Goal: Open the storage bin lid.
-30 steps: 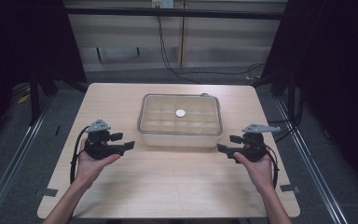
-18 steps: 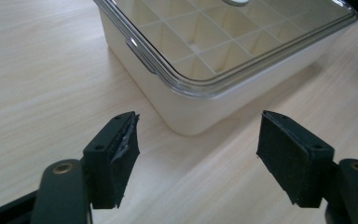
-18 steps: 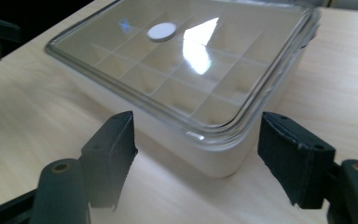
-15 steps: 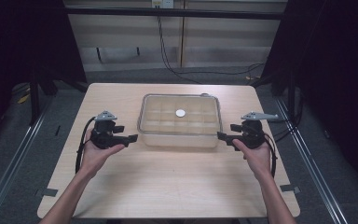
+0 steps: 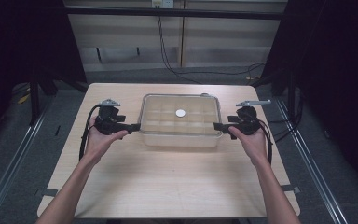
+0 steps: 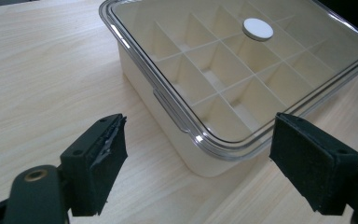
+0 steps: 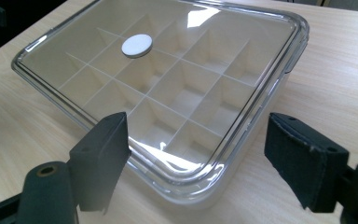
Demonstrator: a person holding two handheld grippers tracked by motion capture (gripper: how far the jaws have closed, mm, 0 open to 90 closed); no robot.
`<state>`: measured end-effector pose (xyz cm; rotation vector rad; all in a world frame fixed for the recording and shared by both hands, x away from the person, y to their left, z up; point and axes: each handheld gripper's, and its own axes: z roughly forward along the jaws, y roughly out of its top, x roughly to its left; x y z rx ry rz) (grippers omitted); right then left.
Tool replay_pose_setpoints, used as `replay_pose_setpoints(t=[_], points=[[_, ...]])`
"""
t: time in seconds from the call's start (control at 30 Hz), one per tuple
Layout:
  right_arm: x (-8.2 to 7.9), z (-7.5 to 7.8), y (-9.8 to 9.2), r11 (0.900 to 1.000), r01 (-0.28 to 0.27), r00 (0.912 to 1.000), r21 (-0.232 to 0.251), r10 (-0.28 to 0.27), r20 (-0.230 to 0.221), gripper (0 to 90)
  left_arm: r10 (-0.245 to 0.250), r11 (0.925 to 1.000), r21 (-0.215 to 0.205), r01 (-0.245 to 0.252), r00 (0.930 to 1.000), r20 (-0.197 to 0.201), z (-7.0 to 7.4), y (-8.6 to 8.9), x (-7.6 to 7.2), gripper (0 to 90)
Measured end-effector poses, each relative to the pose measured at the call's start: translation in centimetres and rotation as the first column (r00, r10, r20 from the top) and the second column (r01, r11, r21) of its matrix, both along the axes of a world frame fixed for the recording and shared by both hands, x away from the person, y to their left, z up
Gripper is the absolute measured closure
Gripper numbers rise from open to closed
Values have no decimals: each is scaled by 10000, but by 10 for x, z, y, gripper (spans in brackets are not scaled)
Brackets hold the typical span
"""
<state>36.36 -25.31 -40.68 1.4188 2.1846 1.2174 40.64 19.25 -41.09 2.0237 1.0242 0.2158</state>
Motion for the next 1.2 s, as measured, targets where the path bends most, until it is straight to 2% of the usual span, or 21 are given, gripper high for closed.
replay_pose_setpoints(t=[0.13,0.27,0.33,0.43,0.47,0.53,0.57,0.6,0.63,0.67,0.77,0.87,0.97,1.03,1.2], points=[[14,-1,3,9998,-180,9994,-115,176,-299,253,-71,9997,250,72,10000,-17,1,-5,6,180],[25,0,6,9995,-277,9987,-130,271,-441,246,21,9998,176,-20,10000,-69,1,-9,13,181],[29,1,8,9992,-341,9985,-188,332,-433,247,-56,9998,173,59,9999,-150,0,-12,17,181],[33,-2,10,9993,-271,9983,-273,256,-517,229,105,9998,150,-101,9995,-297,-4,-17,25,171],[36,-5,10,9995,-148,9980,-265,131,-625,210,147,9995,276,-135,9990,-414,-6,-17,30,171],[39,-9,9,9999,-149,9970,-68,143,-760,212,175,9996,252,-160,9981,-599,-11,-17,34,166],[39,-10,9,9999,-106,9971,-82,100,-749,208,175,9996,252,-160,9981,-599,-11,-17,34,166],[41,-11,9,9998,-20,9970,-194,5,-773,199,135,9993,356,-109,9971,-745,-16,-18,36,166],[42,-12,9,9998,24,9967,-216,-42,-812,196,8,9996,287,16,9963,-856,-18,-20,36,168],[43,-14,9,9998,27,9962,-209,-45,-868,196,-147,9986,484,190,9960,-881,-18,-20,37,191],[45,-18,8,9999,102,9947,-117,-114,-1021,197,-144,9995,268,170,9954,-948,-22,-24,37,198],[46,-23,10,10000,16,9939,63,-9,-1103,200,-258,9989,355,293,9949,-973,-24,-26,37,200],[47,-25,12,9999,127,9938,65,-119,-1106,186,-366,9992,117,382,9929,-1135,-27,-29,38,200],[48,-26,14,9997,245,9932,-41,-248,-1141,173,-529,9985,67,540,9928,-1074,-26,-30,38,259],[49,-28,16,9998,162,9934,-146,-178,-1129,132,-643,9972,296,681,9913,-1149,-24,-39,39,215]])
